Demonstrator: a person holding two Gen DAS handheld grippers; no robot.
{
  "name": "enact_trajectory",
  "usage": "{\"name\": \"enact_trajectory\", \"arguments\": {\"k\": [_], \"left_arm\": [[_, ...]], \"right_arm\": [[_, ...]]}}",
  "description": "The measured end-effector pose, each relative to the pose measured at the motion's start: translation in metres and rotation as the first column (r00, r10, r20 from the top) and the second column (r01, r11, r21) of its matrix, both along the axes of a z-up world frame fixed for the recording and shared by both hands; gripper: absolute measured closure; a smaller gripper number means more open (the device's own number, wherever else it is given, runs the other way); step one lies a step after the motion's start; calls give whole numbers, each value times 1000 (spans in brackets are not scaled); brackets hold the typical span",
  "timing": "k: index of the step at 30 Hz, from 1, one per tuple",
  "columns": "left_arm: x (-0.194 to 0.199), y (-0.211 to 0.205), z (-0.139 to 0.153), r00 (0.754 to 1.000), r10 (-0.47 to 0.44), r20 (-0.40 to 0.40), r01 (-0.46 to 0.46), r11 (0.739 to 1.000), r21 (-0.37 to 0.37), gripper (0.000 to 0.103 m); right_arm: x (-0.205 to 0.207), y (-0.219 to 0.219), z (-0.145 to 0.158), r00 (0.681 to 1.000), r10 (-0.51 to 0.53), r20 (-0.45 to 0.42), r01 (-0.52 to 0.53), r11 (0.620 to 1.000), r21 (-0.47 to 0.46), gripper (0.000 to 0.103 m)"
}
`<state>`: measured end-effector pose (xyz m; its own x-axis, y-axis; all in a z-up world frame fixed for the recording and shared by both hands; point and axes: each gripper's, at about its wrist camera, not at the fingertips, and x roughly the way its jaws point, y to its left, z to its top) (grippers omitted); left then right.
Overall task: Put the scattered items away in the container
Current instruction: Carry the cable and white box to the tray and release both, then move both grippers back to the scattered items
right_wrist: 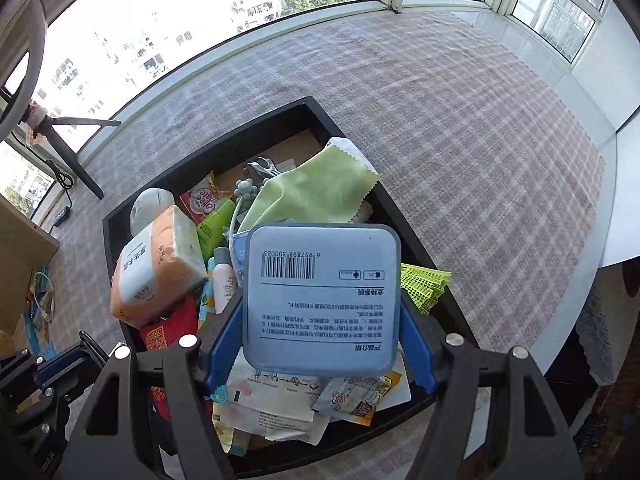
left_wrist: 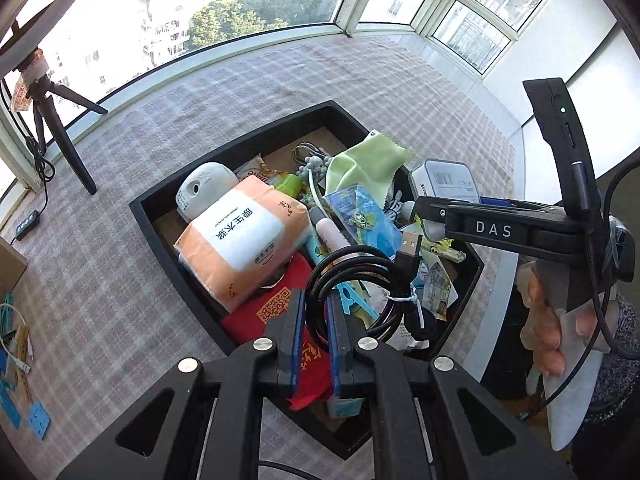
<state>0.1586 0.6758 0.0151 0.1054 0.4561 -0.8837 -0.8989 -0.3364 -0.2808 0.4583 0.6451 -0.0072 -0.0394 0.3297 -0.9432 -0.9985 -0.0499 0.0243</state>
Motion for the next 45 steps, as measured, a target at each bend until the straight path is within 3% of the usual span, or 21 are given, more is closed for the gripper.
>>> {"name": "enact_trajectory", "arguments": {"k": [1, 2, 3, 6, 11, 17, 24, 33, 40, 45], "left_arm": [[3, 4, 1, 1000, 1, 0, -1, 1000, -5, 75], [6, 7, 3, 1000, -2, 0, 2, 1000, -9, 53], [10, 8, 6, 1000, -8, -12, 8, 1000, 1, 50], [17, 4, 13, 997, -24, -71, 25, 1000, 11, 52], [3, -12, 11, 996, 3, -86, -4, 1000, -8, 53], [-36, -49, 3, 991, 95, -92, -98, 995, -28, 54], [-101, -116, -9, 960, 252, -119, -261, 964, -59, 54], [-193, -231, -35, 863, 486, -139, -501, 858, -110, 52], [-245, -313, -56, 775, 613, -153, -632, 761, -149, 50], [-273, -355, -71, 732, 661, -164, -681, 711, -177, 46]], "right_arm": [[4, 0, 2, 1000, -5, 5, 5, 1000, 5, 34], [7, 1, 4, 1000, -13, 12, 13, 1000, 5, 33], [9, 1, 6, 1000, -21, 12, 21, 1000, 11, 32], [12, 2, 10, 999, -32, 19, 32, 999, 19, 32], [-7, -1, 14, 1000, 16, -8, -16, 1000, 24, 32], [-55, -7, 15, 992, 121, -35, -120, 993, 21, 32], [-135, -20, 12, 962, 270, -47, -270, 963, 15, 32], [-253, -36, 6, 883, 464, -72, -465, 885, 12, 32], [-342, -45, -4, 806, 587, -84, -588, 809, 7, 32], [-398, -44, -19, 759, 641, -113, -647, 762, -17, 32]]}}
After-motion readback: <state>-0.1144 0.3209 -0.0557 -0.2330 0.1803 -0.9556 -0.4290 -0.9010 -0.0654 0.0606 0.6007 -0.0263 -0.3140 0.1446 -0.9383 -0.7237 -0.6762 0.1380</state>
